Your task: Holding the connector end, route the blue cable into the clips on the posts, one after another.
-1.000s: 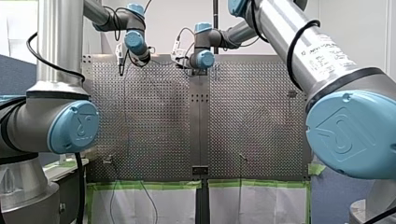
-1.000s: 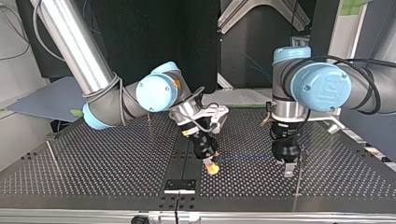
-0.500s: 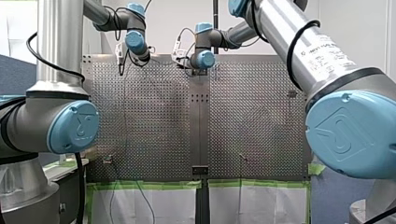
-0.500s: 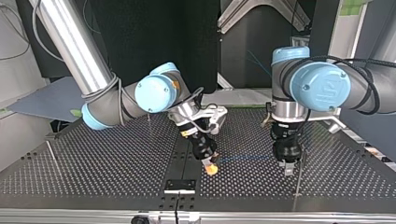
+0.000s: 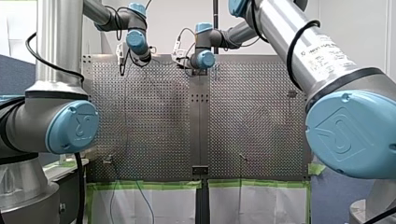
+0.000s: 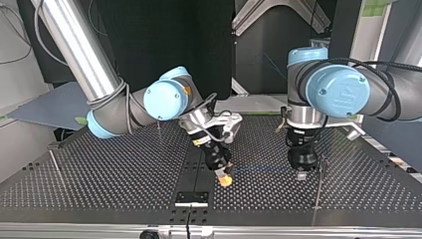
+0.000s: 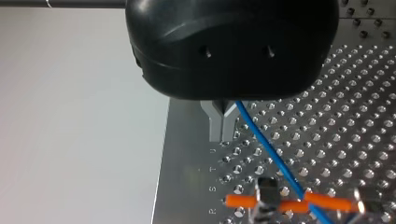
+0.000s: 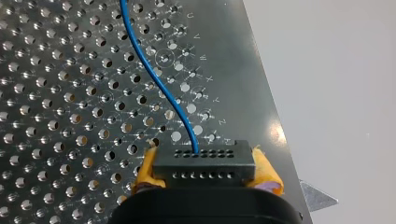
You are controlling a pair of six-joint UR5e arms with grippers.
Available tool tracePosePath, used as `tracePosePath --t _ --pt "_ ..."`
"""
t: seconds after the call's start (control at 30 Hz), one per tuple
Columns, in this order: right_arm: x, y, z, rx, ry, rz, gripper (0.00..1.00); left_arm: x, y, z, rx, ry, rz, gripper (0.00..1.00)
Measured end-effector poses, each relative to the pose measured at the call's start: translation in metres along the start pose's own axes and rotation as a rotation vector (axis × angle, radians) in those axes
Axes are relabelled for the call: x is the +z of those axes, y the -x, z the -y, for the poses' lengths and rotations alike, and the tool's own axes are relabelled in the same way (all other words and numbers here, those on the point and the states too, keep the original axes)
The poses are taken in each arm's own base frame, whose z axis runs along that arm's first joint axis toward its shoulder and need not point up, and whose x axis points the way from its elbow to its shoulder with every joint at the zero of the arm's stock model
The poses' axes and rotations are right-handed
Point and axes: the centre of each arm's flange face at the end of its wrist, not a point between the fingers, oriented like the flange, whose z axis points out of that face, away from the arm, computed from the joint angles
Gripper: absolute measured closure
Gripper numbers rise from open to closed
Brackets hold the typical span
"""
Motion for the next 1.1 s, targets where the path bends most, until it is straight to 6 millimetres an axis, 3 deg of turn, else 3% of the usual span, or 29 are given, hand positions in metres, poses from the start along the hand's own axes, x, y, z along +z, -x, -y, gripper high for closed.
tracePosePath --t 0.37,0.87,1.1 --pt "-0.002 0.005 -0.005 0.001 0.009 0.015 1.00 -0.003 -0.006 0.008 0.002 -0.016 -0.026 1.00" --pt "-0.023 0.054 -0.049 -0.028 0.105 0.114 1.00 0.004 -0.069 0.058 0.006 -0.091 -0.138 1.00" --pt "-0.037 0.082 -0.062 -0.024 0.137 0.164 1.00 -0.003 -0.112 0.087 0.020 -0.088 -0.203 1.00"
